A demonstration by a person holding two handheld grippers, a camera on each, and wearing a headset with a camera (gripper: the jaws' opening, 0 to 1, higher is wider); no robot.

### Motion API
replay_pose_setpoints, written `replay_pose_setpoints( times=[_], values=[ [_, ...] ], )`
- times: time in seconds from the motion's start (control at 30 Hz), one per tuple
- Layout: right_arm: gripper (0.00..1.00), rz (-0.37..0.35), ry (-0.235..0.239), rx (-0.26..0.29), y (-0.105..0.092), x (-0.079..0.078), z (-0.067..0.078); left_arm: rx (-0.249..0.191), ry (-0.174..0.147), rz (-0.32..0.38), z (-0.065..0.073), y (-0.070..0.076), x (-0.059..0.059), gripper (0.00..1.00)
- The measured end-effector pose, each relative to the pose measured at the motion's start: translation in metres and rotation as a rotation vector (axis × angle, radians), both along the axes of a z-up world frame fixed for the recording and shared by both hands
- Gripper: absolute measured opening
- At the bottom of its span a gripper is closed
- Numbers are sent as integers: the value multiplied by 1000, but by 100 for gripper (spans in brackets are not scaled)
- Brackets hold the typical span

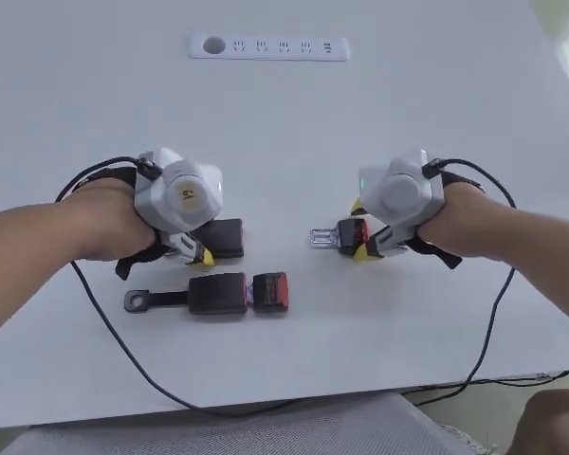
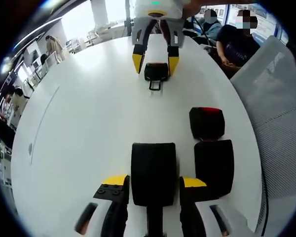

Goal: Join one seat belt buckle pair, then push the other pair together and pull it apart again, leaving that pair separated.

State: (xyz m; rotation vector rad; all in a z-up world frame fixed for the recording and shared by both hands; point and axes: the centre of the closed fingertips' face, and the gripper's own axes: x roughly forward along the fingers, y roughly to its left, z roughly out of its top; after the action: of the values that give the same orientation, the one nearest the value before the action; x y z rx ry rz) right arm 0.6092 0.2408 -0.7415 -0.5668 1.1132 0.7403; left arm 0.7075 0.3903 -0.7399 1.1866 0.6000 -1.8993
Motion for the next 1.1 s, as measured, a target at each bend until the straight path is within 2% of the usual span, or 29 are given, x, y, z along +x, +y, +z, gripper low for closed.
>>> replay_pose_setpoints(
  times=[0.07,0.1,0.17,0.23,0.3,0.53,0.63,0.67,0.73,0.8,0.83,0.93,1.1],
  values=[
    [45,-30,-3,8,1,0,0,-12,-14,-2,0,-1,-1,47],
    [46,-38,-11,8,1,0,0,-19,-25,10,0,-3,4,48],
    [48,-57,-34,4,-1,0,2,-43,-20,24,5,-4,6,48],
    [50,-84,-46,22,1,0,5,-39,-12,44,8,-1,7,50],
    [51,-119,-78,38,2,1,13,-47,-18,46,12,2,8,51],
    [54,-189,-163,58,6,-3,34,-114,4,165,34,10,13,56],
    [56,-226,-198,68,8,-7,42,-136,23,244,41,20,15,60],
    [59,-243,-215,74,10,-8,46,-159,33,270,46,23,16,61],
    [60,-251,-223,81,13,-12,49,-173,48,299,51,34,14,62],
    [61,-271,-240,93,18,-15,54,-176,39,302,54,45,14,63],
    [61,-275,-249,91,20,-17,56,-185,40,325,57,52,15,64],
    [63,-307,-269,99,24,-22,62,-192,82,424,63,68,12,69],
    [68,-360,-278,137,35,-33,66,-226,52,477,70,96,10,80]
  ],
)
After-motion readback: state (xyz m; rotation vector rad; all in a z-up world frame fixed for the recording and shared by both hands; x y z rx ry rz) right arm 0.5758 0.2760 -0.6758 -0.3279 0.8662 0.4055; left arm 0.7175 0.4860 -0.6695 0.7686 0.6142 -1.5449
